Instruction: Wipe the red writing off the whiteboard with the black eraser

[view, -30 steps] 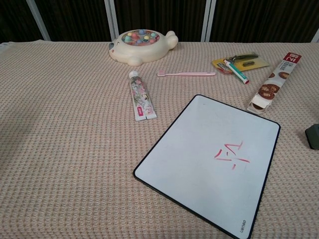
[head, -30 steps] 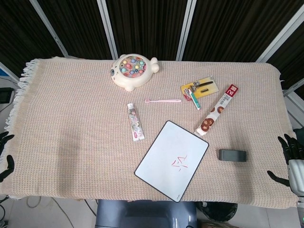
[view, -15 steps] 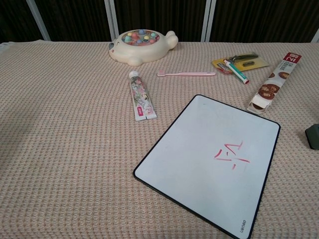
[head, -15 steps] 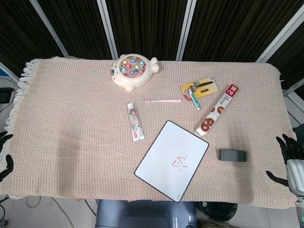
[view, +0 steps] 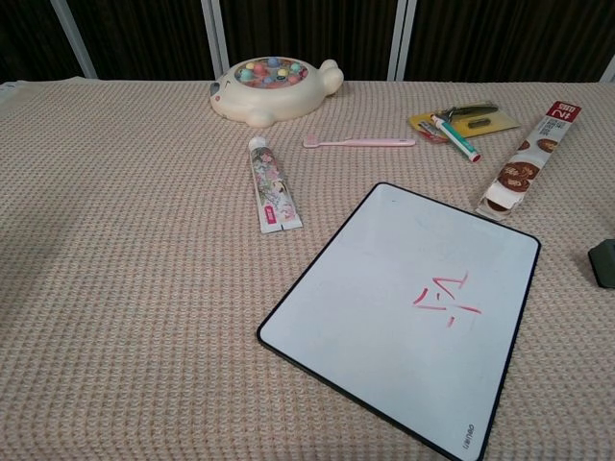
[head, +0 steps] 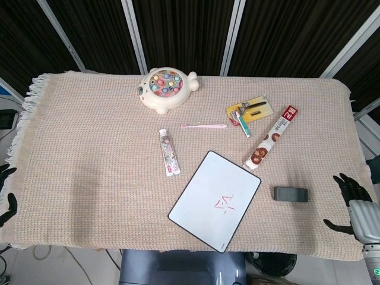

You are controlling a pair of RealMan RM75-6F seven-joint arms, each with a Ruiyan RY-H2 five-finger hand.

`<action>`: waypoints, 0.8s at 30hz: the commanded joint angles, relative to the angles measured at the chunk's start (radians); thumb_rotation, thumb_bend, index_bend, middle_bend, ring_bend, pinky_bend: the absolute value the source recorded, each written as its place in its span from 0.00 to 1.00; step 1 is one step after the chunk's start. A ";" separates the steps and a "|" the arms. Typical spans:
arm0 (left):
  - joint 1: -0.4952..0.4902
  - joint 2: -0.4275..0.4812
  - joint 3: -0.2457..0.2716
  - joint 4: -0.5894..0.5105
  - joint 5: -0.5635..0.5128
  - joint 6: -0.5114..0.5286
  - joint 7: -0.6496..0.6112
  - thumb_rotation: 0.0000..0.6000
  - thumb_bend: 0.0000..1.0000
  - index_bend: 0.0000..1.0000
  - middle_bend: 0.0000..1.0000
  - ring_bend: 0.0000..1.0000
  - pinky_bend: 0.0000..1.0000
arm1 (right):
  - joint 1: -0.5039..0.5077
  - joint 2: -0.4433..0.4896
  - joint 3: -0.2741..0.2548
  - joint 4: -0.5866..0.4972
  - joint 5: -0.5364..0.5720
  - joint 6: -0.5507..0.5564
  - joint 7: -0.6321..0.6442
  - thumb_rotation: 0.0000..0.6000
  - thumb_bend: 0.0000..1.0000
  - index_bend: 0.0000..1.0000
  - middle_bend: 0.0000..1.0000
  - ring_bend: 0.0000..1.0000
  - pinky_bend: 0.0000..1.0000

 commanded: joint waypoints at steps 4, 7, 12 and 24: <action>0.000 -0.001 0.002 0.000 0.001 -0.001 0.003 1.00 0.64 0.16 0.09 0.02 0.00 | 0.078 0.004 0.026 0.012 0.050 -0.123 0.018 1.00 0.11 0.00 0.09 0.06 0.13; 0.000 -0.001 0.002 0.001 -0.001 -0.002 0.004 1.00 0.64 0.16 0.09 0.02 0.00 | 0.104 -0.015 0.034 0.034 0.071 -0.166 0.010 1.00 0.11 0.00 0.11 0.07 0.13; -0.001 -0.002 0.000 0.000 -0.004 -0.004 0.007 1.00 0.64 0.16 0.09 0.02 0.00 | 0.141 -0.069 0.052 0.073 0.112 -0.218 -0.012 1.00 0.12 0.05 0.15 0.12 0.13; -0.001 -0.001 0.001 0.000 -0.009 -0.008 0.008 1.00 0.64 0.16 0.09 0.02 0.00 | 0.170 -0.156 0.042 0.141 0.143 -0.263 -0.055 1.00 0.12 0.16 0.23 0.21 0.13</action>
